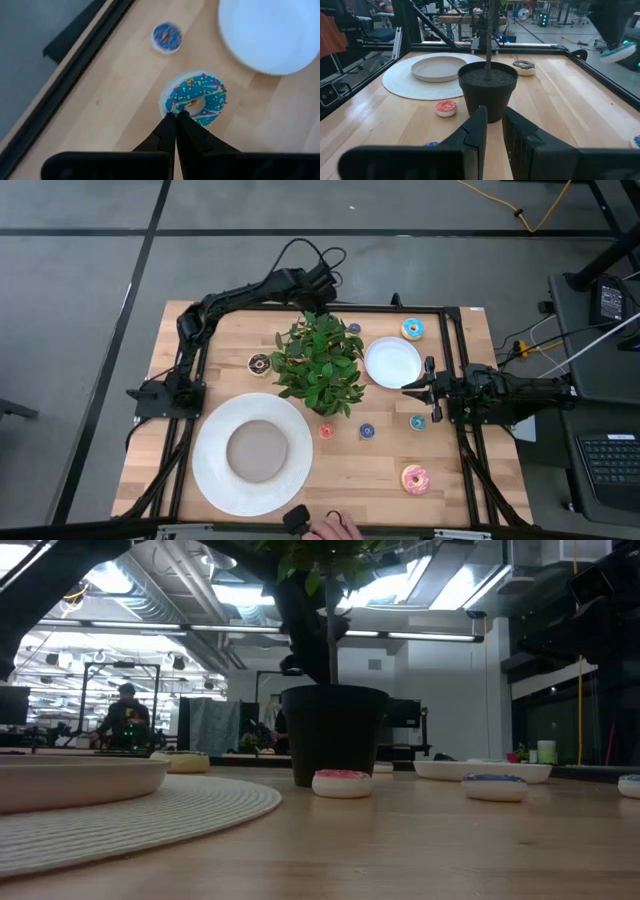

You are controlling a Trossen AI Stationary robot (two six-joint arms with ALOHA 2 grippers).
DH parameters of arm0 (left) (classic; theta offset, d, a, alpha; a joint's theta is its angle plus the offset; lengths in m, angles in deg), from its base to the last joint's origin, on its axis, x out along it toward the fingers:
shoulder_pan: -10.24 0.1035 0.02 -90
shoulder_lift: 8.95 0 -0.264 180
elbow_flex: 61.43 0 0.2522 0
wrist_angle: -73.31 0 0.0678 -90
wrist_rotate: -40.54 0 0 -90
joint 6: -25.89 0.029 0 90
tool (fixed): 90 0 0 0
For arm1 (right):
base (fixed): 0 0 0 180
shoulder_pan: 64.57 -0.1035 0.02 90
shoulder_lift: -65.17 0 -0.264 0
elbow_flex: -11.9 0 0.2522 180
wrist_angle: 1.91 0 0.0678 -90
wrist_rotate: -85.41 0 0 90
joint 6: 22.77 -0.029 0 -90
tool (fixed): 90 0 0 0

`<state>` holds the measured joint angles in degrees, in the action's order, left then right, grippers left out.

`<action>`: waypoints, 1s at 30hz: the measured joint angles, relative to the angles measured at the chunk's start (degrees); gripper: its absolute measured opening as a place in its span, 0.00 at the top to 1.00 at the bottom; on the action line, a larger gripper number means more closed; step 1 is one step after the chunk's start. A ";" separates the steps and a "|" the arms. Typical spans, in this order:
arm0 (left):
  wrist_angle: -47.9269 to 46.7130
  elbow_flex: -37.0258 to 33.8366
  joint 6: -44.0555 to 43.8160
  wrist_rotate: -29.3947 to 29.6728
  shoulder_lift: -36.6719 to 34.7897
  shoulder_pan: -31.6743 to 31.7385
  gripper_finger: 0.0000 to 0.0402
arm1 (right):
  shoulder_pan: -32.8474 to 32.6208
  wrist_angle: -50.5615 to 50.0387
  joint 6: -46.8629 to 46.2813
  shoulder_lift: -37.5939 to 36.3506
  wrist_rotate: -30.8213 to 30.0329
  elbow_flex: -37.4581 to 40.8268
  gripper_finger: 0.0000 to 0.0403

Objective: Pick & Place donuts
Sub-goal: Put the small light blue donut on the white plate

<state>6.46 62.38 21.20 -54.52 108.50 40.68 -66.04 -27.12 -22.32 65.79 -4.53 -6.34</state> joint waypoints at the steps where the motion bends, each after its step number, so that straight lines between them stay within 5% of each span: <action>1: 0.33 0.01 0.26 -0.01 0.00 -0.18 1.00 | -0.01 0.00 0.00 -0.02 -0.01 0.00 0.84; 30: -1.03 0.01 -2.23 -1.33 -0.07 -0.33 1.00 | 0.01 0.00 5.18 -0.02 -0.29 0.00 0.84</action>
<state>5.43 62.39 18.98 -55.85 108.43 40.34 -66.03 -27.12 -17.14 65.77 -4.82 -6.33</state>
